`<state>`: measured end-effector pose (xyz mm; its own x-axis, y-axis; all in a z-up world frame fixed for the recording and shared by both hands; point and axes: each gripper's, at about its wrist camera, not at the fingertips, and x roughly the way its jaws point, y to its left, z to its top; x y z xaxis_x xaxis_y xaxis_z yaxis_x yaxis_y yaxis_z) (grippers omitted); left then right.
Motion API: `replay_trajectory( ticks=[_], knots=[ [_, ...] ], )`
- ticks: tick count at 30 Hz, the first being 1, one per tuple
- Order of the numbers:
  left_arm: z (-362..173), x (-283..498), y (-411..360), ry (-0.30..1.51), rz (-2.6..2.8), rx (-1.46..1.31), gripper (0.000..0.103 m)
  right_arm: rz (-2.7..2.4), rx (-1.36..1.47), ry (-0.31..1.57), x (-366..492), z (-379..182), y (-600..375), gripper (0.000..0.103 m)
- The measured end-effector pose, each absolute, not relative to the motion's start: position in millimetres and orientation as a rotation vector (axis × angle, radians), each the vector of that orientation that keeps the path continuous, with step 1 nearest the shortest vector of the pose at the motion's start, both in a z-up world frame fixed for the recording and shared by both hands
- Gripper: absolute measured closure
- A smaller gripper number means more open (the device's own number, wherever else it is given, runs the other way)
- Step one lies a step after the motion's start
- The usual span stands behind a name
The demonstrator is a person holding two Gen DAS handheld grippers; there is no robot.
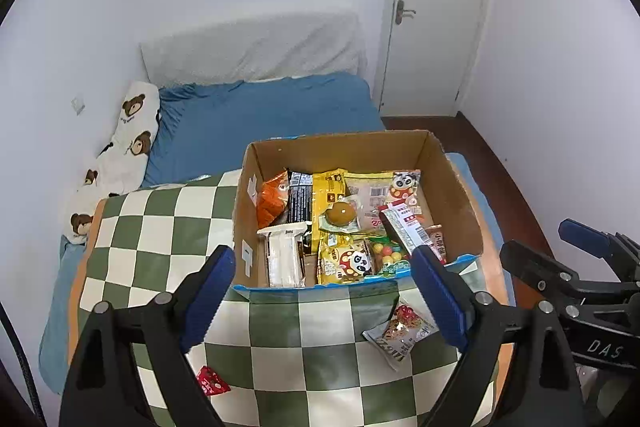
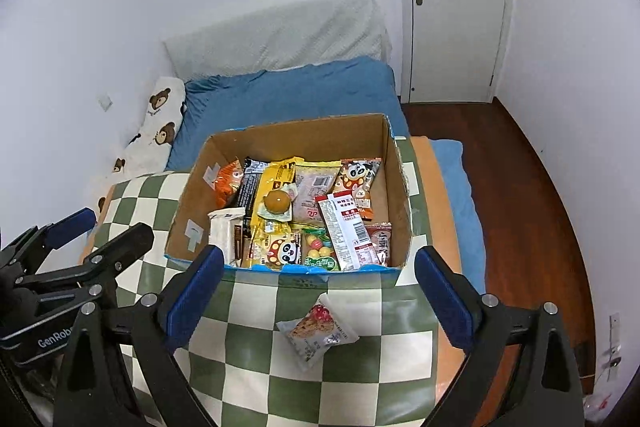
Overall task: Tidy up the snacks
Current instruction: 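Grasp the oat cookie packet with the right tool while the left tool grasps the red candy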
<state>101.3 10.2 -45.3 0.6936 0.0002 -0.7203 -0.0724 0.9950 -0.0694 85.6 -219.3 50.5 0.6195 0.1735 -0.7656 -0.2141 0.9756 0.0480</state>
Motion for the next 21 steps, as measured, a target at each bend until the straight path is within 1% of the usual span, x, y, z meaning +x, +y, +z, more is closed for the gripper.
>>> replay_trajectory(
  ticks=[1,7,10,14,17,21],
  knots=[
    [-45.6,100.2,11.2,0.800,0.049,-0.090,0.000,0.225,-0.044,0.872,82.5,52.3,-219.5,0.005],
    [-57.6,99.1,15.9,0.824,0.032,-0.119,0.000,0.209,-0.014,0.876,74.8,49.4,-226.5,0.004],
    [-77.0,99.7,21.8,0.860,0.052,-0.132,0.000,0.203,0.023,0.920,78.3,33.5,-231.8,0.004],
    [-114.0,96.4,40.1,0.925,0.129,-0.136,0.000,0.195,0.121,1.042,90.2,-17.0,-241.6,0.004],
    [-151.4,90.5,69.2,1.016,0.216,-0.187,0.000,0.176,0.217,1.178,101.3,-75.0,-246.9,0.004],
    [-184.8,77.8,107.6,1.088,0.313,-0.254,0.000,0.119,0.349,1.292,108.5,-139.3,-251.7,0.004]
  ],
)
